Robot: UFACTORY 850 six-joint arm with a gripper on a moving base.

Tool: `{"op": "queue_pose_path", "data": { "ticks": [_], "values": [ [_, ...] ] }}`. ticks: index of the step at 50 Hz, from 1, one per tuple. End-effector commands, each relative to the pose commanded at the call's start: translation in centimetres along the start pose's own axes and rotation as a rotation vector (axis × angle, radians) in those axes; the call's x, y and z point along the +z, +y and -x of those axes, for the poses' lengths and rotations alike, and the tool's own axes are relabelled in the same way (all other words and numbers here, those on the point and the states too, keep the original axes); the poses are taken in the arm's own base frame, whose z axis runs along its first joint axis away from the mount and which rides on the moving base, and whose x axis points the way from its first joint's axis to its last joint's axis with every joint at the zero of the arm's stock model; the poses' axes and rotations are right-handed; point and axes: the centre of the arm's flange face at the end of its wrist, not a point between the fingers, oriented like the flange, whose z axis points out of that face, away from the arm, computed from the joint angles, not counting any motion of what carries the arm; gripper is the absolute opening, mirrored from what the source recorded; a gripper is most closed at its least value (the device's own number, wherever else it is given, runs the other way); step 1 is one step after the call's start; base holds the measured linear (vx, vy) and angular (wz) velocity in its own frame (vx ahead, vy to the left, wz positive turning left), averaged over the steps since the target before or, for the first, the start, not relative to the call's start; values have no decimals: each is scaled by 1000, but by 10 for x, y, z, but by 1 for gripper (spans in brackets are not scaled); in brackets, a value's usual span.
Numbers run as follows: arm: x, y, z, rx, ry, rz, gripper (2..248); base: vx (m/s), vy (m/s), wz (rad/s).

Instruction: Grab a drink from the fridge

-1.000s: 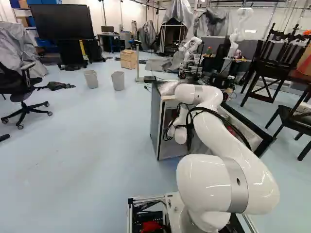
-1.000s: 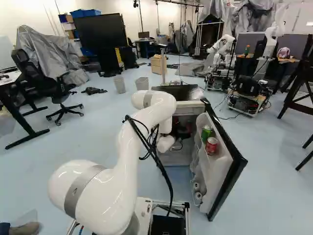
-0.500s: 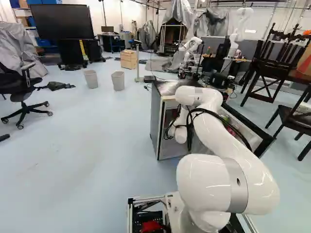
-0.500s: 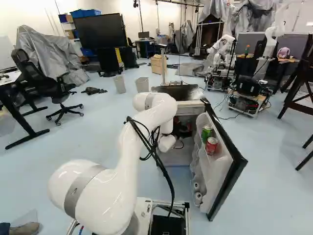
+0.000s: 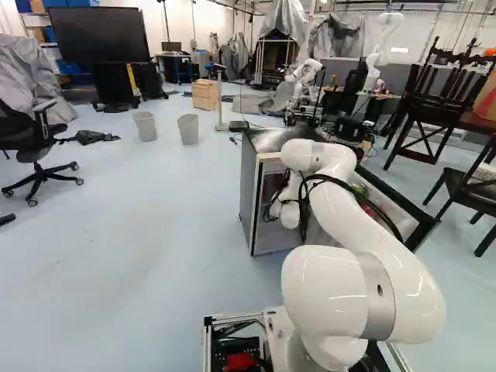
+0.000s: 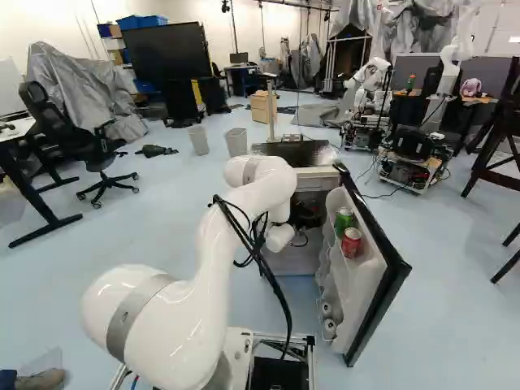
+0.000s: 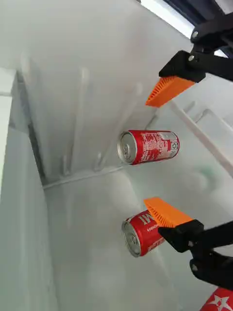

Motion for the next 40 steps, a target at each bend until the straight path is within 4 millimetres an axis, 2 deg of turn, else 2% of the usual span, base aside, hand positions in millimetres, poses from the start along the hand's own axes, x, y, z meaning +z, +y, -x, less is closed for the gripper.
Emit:
{"op": "queue_pose_path", "data": {
  "ticks": [20, 40],
  "values": [
    [11, -4, 4, 6, 23, -5, 247, 0, 0, 0],
    [21, 2, 6, 11, 41, 5, 247, 0, 0, 0]
  ]
}}
